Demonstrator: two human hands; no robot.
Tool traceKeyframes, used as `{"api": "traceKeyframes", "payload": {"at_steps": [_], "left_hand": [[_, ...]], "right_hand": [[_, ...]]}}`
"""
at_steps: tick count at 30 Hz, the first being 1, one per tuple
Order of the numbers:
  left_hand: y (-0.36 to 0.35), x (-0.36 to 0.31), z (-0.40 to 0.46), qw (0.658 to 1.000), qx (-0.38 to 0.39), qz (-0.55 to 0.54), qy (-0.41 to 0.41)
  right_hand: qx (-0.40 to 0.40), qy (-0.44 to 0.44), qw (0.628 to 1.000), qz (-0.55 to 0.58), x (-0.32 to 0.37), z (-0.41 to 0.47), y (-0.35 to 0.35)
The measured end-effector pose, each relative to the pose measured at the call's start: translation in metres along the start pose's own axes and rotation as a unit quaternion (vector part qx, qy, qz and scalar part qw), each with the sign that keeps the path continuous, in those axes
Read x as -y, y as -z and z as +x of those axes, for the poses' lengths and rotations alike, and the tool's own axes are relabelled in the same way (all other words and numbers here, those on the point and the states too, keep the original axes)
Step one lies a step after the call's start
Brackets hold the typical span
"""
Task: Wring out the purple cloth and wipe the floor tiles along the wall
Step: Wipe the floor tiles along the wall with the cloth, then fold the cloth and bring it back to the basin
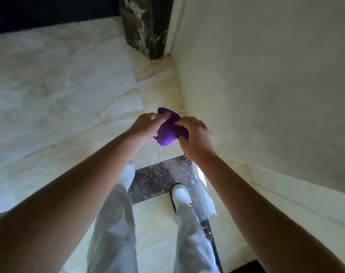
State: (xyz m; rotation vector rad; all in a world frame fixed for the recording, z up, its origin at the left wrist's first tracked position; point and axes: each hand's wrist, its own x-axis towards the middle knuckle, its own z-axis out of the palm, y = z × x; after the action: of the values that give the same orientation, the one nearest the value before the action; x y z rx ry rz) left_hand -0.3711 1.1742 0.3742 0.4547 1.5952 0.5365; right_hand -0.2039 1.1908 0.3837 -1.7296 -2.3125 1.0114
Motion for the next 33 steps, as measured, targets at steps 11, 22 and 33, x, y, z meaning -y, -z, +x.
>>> {"api": "traceKeyframes", "payload": {"at_steps": [11, 22, 33], "left_hand": [[-0.024, -0.016, -0.098, 0.99, 0.138, 0.009, 0.032], [-0.132, 0.128, -0.263, 0.921, 0.336, 0.19, 0.057], [-0.16, 0.363, -0.44, 0.663, 0.531, 0.524, 0.061]], "right_hand": [[-0.088, -0.104, 0.938, 0.32, 0.081, -0.13, 0.046], [-0.294, -0.465, 0.558, 0.621, 0.05, -0.412, -0.027], [-0.59, -0.419, 0.277, 0.632, 0.131, -0.717, -0.206]]}}
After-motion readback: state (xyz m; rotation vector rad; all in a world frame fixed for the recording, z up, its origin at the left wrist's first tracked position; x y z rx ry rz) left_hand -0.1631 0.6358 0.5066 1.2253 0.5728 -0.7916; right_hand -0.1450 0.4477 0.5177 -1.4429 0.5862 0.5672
